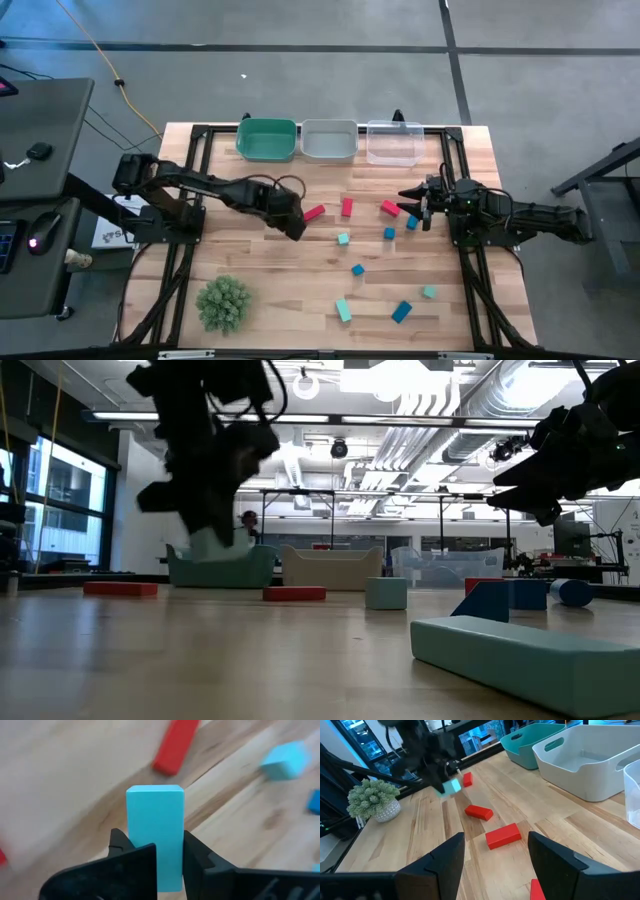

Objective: Sort & place blocks by color
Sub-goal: Put the light blue block into the green bin

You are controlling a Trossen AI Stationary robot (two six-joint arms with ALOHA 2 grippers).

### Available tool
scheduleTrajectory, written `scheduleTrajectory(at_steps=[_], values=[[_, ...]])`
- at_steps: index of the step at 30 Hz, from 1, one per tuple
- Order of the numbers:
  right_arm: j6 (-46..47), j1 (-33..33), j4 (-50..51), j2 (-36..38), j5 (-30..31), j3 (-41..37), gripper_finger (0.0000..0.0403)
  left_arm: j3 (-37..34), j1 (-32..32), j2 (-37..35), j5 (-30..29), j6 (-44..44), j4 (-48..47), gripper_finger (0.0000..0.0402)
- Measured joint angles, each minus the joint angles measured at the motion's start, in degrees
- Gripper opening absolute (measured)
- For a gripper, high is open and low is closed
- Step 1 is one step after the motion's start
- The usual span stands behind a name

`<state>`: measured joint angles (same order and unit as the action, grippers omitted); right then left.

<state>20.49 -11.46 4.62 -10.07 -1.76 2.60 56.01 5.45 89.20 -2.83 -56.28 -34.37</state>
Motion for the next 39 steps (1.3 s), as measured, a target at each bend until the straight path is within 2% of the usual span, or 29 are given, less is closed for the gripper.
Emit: scheduleTrajectory(at_steps=[6,15,26,33,39], values=[[0.0,0.0,0.0,0.0,0.0,0.0,0.0209,3.6,5.2,-3.7,-0.4,12.8,0.0,0.0005],[0.0,0.0,0.0,0.0,0.0,0.0,0.0209,7.4,16.8,-9.9,-0.6,32.3,0.1,0.0005],[0.0,0.0,0.0,0.0,0.0,0.0,0.0209,7.9,32.3,-13.3,-0.6,54.2,4.1,0.0014],[0.0,0.0,0.0,0.0,0.0,0.0,0.0209,7.9,40.7,-13.3,-0.6,62.0,5.0,0.0019],[0.0,0.0,0.0,0.0,0.0,0.0,0.0209,7.9,45.6,-12.5,-0.6,62.5,3.8,0.002]])
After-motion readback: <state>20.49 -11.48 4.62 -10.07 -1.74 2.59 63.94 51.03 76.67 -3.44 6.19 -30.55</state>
